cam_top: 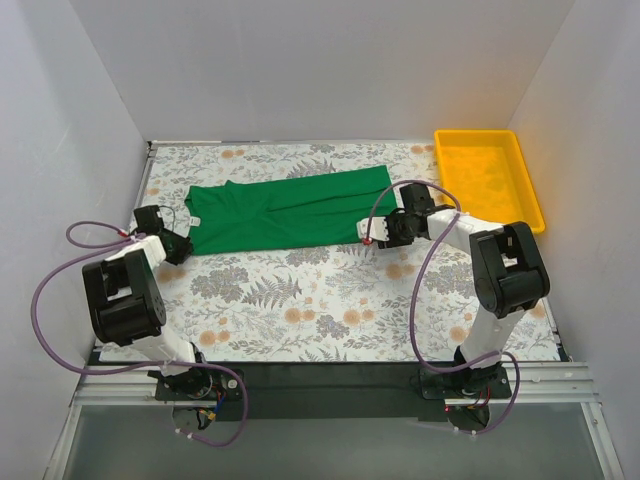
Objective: Fold and stack the t-shirts
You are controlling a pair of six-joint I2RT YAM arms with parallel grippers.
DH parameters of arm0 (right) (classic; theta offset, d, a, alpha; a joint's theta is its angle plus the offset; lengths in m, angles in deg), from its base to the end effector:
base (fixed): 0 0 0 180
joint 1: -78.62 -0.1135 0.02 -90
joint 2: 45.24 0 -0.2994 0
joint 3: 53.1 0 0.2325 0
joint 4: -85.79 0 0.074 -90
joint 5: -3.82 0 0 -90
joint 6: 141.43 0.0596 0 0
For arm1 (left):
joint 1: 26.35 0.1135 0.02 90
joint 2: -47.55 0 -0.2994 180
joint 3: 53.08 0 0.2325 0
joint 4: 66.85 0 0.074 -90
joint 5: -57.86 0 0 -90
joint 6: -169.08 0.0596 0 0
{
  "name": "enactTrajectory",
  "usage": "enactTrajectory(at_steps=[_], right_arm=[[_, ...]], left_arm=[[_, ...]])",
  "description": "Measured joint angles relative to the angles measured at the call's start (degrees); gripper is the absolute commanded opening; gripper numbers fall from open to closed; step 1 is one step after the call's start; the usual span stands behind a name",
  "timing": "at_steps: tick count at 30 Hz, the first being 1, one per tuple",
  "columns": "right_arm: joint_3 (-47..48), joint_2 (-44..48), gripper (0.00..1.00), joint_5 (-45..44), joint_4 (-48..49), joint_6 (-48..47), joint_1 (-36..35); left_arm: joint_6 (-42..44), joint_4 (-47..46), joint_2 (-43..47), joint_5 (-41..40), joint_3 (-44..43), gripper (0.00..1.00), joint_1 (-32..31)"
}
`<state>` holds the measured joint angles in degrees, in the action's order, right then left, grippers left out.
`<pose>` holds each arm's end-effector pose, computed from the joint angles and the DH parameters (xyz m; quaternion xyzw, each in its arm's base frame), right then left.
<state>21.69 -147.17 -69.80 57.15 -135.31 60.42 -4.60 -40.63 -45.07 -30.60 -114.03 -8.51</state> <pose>0.3392 0.1292 0.1919 -0.7619 0.5622 -0.0435 0.3185 0.2885 0.0912 0.1774 -0.7419 0.6107 -0.1611 0.2251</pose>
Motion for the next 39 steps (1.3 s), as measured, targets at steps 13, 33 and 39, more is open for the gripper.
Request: enactTrajectory(at_steps=[13,33,39], right_arm=[[-15.58,14.62,0.01,0.94,-2.43,-2.56,-0.57],[1.07,22.97,0.59,11.47,-22.05,21.66,-14.01],[39.56,-11.02,0.59,22.27,-17.14,50.60,-9.09]], left_arm=[[2.82,2.51,-8.44,3.89,-9.79,0.09,1.18],[12.33,2.97,-7.17,6.45,-17.68,0.64,3.91],[10.12,-4.02,17.11,15.58,-2.32,0.65,4.42]])
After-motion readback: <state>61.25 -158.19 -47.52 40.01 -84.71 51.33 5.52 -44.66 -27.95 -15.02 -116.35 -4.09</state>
